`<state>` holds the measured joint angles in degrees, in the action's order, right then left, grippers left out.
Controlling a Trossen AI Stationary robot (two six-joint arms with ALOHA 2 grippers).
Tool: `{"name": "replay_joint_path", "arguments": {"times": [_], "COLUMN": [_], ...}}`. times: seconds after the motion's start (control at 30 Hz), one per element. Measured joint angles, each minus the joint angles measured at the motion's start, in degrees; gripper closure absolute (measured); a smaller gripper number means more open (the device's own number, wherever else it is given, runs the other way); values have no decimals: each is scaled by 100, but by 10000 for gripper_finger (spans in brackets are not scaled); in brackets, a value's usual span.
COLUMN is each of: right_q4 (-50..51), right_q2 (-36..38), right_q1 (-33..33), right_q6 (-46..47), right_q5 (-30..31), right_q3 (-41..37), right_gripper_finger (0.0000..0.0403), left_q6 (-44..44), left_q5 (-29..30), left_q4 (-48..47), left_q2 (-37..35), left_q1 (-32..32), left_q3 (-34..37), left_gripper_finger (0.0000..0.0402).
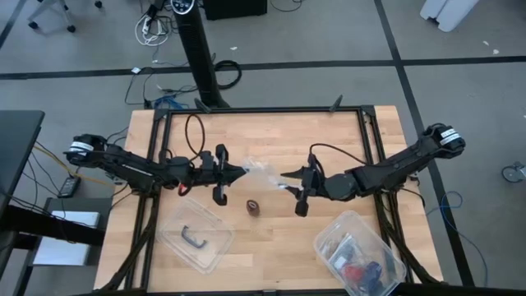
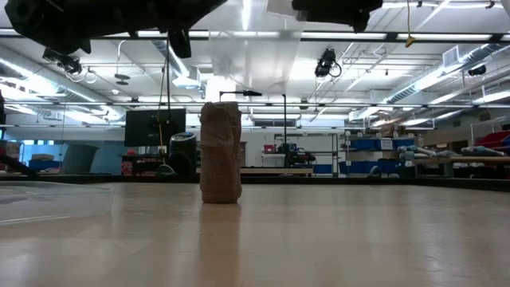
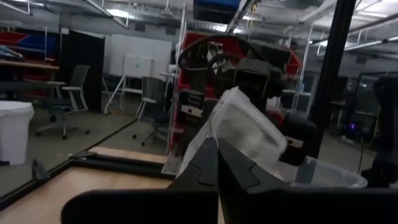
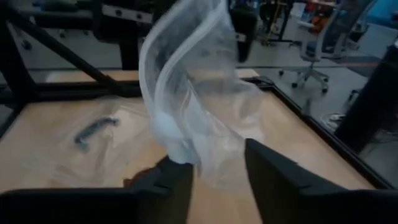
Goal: Roll bandage
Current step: Put the rolled brown bandage into the transparent zip bag
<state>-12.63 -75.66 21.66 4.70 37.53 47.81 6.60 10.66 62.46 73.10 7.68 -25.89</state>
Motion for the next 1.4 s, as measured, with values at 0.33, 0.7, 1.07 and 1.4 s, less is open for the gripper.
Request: {"name": "replay_joint_path", "arguments": {"times": [0.33,0.7,1.07,1.4], "right_q4": [761,-2746,-3098,-3468], "right_q2": [489,358,360,304], "right_q1": [606,25,-423,-576], "right_q6": [366,-937,-1129,-1187], "right_q5": [884,-102,-783,-1087], "right_q3": [-127,-1427,-1451,-1448], "right_gripper_finger": [148,224,360,400], "left_q6": [10,8,-17,-18], "left_q5": [2,-70,-65,119], "left_q4": [421,559,572,550], "left_q2": [-2,-4,-4,23], "left_q1": [-2,-2,-2,-2], "left_q3": [0,-2,-2,-3], "left_gripper_finger": [401,402,402,402]}}
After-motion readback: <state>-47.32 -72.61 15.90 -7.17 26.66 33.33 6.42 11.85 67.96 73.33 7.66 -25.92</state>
